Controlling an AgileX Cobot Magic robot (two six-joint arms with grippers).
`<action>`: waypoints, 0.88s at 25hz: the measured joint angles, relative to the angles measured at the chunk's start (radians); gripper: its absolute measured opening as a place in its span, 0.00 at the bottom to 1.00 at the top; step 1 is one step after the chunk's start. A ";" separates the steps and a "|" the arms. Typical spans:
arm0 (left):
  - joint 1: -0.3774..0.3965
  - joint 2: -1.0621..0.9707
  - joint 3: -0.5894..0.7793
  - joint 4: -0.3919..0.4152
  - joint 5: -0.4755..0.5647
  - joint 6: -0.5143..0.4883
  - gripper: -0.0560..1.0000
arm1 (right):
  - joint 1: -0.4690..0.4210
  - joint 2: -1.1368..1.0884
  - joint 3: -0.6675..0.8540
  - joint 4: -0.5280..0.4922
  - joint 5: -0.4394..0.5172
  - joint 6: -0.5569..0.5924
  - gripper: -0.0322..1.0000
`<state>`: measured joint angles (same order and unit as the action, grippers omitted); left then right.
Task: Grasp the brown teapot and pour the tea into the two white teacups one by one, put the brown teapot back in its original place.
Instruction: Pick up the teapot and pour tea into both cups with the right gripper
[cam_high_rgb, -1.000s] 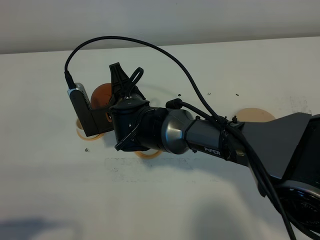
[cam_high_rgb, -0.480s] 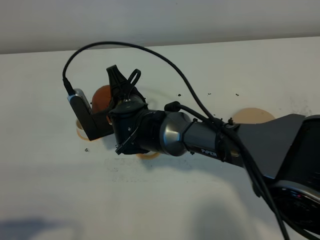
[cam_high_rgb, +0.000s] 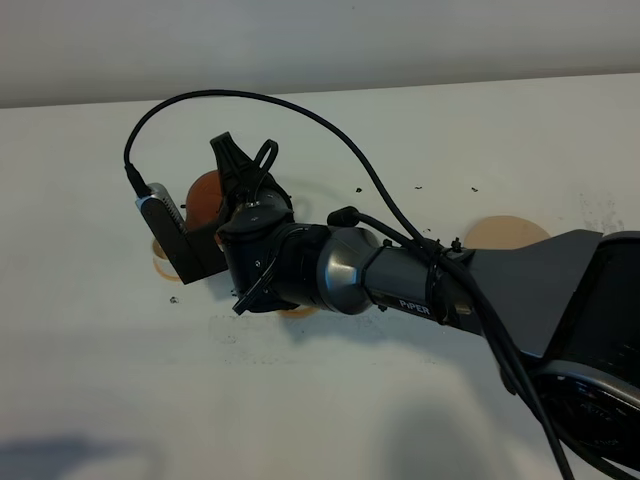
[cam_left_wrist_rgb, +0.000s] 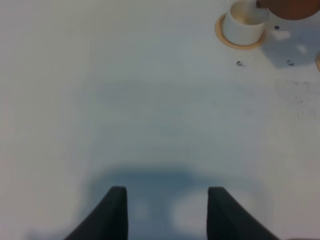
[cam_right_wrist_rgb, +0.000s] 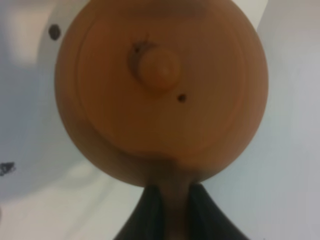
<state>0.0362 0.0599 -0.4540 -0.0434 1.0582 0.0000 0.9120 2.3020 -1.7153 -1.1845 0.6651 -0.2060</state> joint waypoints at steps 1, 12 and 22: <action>0.000 0.000 0.000 0.000 0.000 0.000 0.41 | 0.000 0.000 0.000 -0.002 0.000 -0.001 0.14; 0.000 0.000 0.000 0.000 0.000 0.000 0.41 | 0.000 0.000 0.000 -0.013 0.011 -0.020 0.14; 0.000 0.000 0.000 0.000 0.000 0.000 0.41 | 0.000 0.002 0.000 -0.028 0.012 -0.044 0.14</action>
<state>0.0362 0.0599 -0.4540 -0.0434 1.0582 0.0000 0.9120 2.3040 -1.7153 -1.2124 0.6775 -0.2505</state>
